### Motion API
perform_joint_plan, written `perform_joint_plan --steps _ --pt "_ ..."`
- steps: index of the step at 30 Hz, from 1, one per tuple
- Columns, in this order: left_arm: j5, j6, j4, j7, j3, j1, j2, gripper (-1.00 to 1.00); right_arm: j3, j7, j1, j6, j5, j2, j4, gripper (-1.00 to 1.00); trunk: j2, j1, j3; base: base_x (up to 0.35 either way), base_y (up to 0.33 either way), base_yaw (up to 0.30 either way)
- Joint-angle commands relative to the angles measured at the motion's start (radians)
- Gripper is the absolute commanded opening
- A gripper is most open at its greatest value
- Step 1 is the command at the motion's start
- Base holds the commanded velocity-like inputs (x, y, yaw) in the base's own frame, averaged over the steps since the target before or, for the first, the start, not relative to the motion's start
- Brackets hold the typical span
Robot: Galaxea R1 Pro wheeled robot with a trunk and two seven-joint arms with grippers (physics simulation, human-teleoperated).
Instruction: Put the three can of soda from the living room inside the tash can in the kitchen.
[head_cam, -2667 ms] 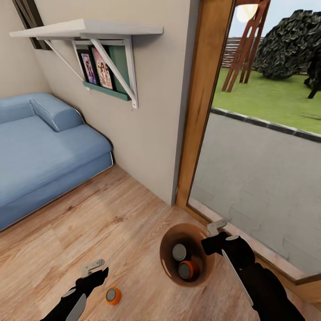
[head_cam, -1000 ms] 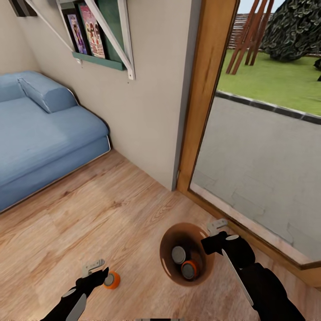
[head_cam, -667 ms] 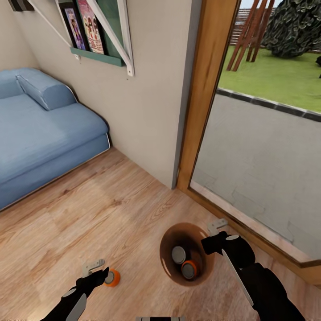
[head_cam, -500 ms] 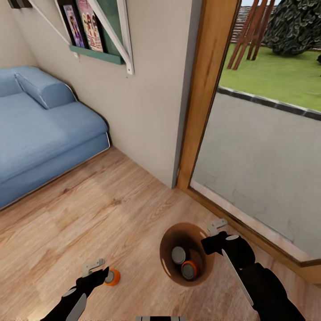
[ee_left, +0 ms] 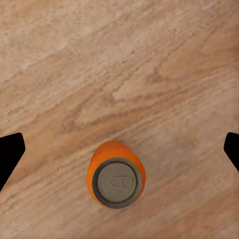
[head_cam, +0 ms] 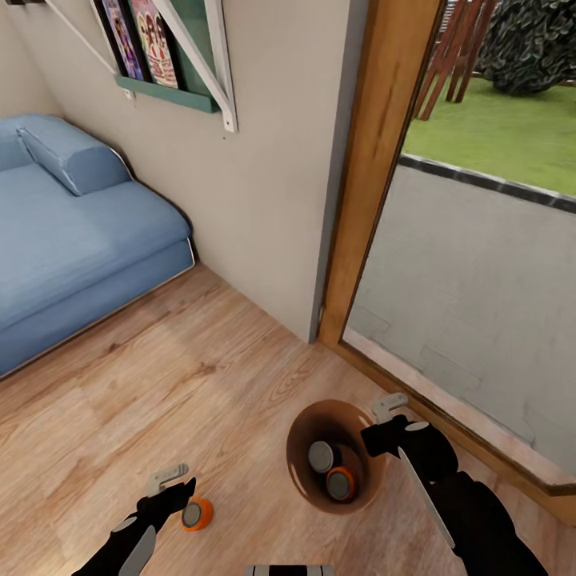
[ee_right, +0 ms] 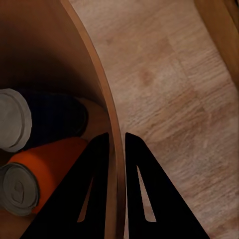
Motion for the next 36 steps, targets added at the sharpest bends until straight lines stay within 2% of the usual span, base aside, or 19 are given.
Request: perform_joint_plan --steps 1,14,24,36 --pt "0.0 0.0 0.0 0.0 0.0 0.0 0.0 1.0 0.0 0.006 0.0 0.0 -0.011 0.0 0.0 -1.0 0.0 0.0 0.0 0.016 0.0 0.0" --pt "0.0 0.0 -0.002 0.0 -0.001 0.0 -0.001 1.0 -0.004 0.006 -0.008 0.002 -0.01 -0.001 -0.009 -1.0 0.0 0.0 -0.018 0.004 0.0 0.0" --pt "0.0 0.0 -0.001 0.0 -0.001 0.0 -0.002 1.0 -0.005 0.007 -0.145 0.006 -0.018 0.0 -0.023 -1.0 0.0 0.0 -0.034 0.0 0.0 0.0" --pt "0.0 0.0 0.0 0.0 -0.001 0.0 -0.002 1.0 -0.005 0.009 -0.175 0.006 -0.022 0.009 -0.023 -1.0 0.0 0.0 -0.053 0.0 0.0 0.0"
